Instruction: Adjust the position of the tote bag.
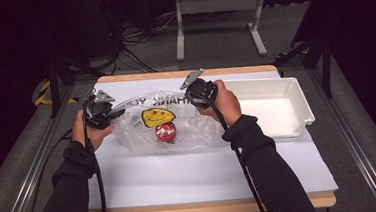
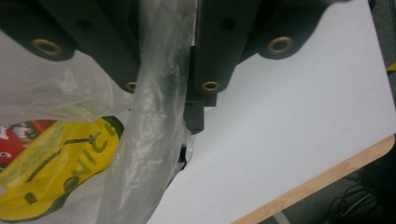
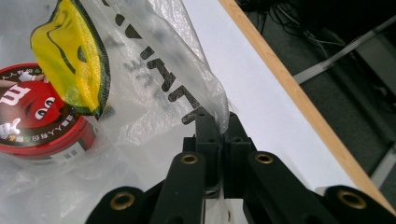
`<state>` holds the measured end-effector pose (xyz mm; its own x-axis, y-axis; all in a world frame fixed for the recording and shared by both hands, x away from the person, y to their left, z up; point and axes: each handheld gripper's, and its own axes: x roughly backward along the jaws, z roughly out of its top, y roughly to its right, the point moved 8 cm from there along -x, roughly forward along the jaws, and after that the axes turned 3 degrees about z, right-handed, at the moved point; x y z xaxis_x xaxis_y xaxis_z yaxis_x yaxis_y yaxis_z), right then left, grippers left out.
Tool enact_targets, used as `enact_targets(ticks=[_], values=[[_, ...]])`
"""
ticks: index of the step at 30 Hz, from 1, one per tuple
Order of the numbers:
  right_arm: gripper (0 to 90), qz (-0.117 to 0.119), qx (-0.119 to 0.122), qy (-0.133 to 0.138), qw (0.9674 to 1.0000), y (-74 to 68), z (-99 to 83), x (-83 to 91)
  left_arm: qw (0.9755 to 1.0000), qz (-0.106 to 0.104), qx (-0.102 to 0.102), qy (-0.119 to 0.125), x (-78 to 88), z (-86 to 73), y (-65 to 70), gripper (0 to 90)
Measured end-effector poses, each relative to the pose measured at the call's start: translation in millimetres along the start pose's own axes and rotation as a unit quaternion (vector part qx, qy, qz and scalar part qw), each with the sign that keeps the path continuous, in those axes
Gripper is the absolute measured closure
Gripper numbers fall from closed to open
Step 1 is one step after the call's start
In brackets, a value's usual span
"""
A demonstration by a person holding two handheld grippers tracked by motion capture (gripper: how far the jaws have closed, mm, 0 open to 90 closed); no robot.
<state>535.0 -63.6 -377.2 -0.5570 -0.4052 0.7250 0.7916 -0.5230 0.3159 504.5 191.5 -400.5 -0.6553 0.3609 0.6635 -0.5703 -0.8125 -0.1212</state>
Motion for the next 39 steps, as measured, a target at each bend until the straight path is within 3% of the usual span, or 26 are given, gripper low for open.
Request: enact_targets(ticks=[1,4,5,7,10,11,12,14,15,16,18,19,20,21,22,23,25,26,27,28,30,31,33,34,39], values=[[89.6,0.005,0.0,-0.003,1.0,-0.4,-0.9,-2.2,0.9998,-0.016,0.0,0.011,2.9,1.9,1.9,80.4],[90.0,0.003,-0.003,-0.002,1.0,0.2,-0.7,-5.7,0.9989,-0.029,0.011,0.036,11.7,9.0,2.4,67.3],[90.0,0.006,-0.006,-0.001,1.0,-0.8,-0.4,-6.2,0.9975,-0.046,0.012,0.052,16.4,12.6,4.1,61.8],[90.0,0.004,-0.006,-0.002,1.0,-1.0,-0.1,-7.6,0.9957,-0.058,0.013,0.071,23.3,17.5,7.5,51.4],[90.0,0.004,-0.007,-0.004,1.0,-1.1,-0.6,-9.4,0.9908,-0.083,0.013,0.106,37.1,26.6,13.5,40.7],[90.0,0.006,-0.008,-0.005,0.9999,-1.1,-1.0,-9.6,0.9875,-0.096,0.016,0.124,44.2,30.9,16.6,36.8],[90.0,0.004,-0.011,-0.004,0.9999,-0.7,-1.3,-10.4,0.9857,-0.1,0.022,0.134,49.8,33.9,17.4,32.6],[90.0,0.003,-0.013,-0.006,0.9999,1.2,-2.5,-10.5,0.9834,-0.107,0.015,0.146,57.1,38.4,20.7,30.2],[90.0,0.004,-0.016,-0.005,0.9998,1.3,-2.8,-10.7,0.9835,-0.103,0.005,0.149,60.1,41.0,25.2,28.2],[90.0,0.0,-0.016,-0.005,0.9999,2.6,-3.4,-10.8,0.9838,-0.107,-0.003,0.144,60.4,41.1,29.2,27.8],[90.0,0.003,-0.019,-0.001,0.9998,2.5,-2.8,-11.0,0.9847,-0.11,-0.051,0.126,56.8,39.2,44.7,29.2],[90.0,0.003,-0.017,-0.003,0.9998,2.1,-2.8,-11.2,0.9833,-0.116,-0.082,0.114,52.7,36.6,54.3,31.9],[89.2,0.006,-0.017,-0.002,0.9998,1.0,-2.4,-11.3,0.9831,-0.118,-0.096,0.103,49.3,34.3,60.0,37.1],[86.5,0.008,-0.018,0.0,0.9998,0.5,-2.0,-11.2,0.9853,-0.102,-0.111,0.08,41.5,30.6,65.4,39.3],[77.0,0.005,-0.018,0.0,0.9998,0.4,-1.7,-10.8,0.9853,-0.102,-0.111,0.08,41.5,30.6,65.4,44.1],[77.0,0.005,-0.018,0.0,0.9998,0.4,-1.7,-10.8,0.986,-0.095,-0.12,0.065,35.3,27.7,68.1,44.1],[65.4,0.007,-0.021,0.006,0.9997,0.0,-0.2,-10.1,0.9858,-0.106,-0.121,0.047,24.9,23.1,71.9,53.4],[52.0,0.019,-0.03,0.02,0.9992,-0.8,2.9,-6.6,0.9874,-0.101,-0.117,0.036,16.4,20.5,71.2,58.9],[52.0,0.019,-0.03,0.02,0.9992,-0.8,2.9,-6.6,0.9874,-0.101,-0.117,0.036,16.4,20.5,71.2,59.4],[40.0,0.04,-0.036,0.031,0.9981,-4.3,6.8,-2.8,0.988,-0.104,-0.11,0.032,12.0,19.6,70.9,59.8],[26.2,0.047,-0.035,0.046,0.9972,-7.6,12.1,1.3,0.9887,-0.1,-0.107,0.029,8.1,19.3,71.0,61.8],[26.2,0.047,-0.035,0.046,0.9972,-7.6,12.1,1.3,0.9887,-0.1,-0.107,0.029,8.1,19.3,71.0,62.5],[16.7,0.06,-0.038,0.061,0.9956,-12.5,17.6,5.5,0.9897,-0.093,-0.106,0.024,4.2,18.3,71.0,64.7],[12.1,0.073,-0.044,0.078,0.9933,-17.3,23.3,9.6,0.9899,-0.09,-0.107,0.021,2.8,17.7,71.0,67.4],[9.3,0.104,-0.044,0.099,0.9887,-25.7,30.1,16.4,0.9916,-0.07,-0.108,0.009,-3.8,13.9,65.9,69.1]])
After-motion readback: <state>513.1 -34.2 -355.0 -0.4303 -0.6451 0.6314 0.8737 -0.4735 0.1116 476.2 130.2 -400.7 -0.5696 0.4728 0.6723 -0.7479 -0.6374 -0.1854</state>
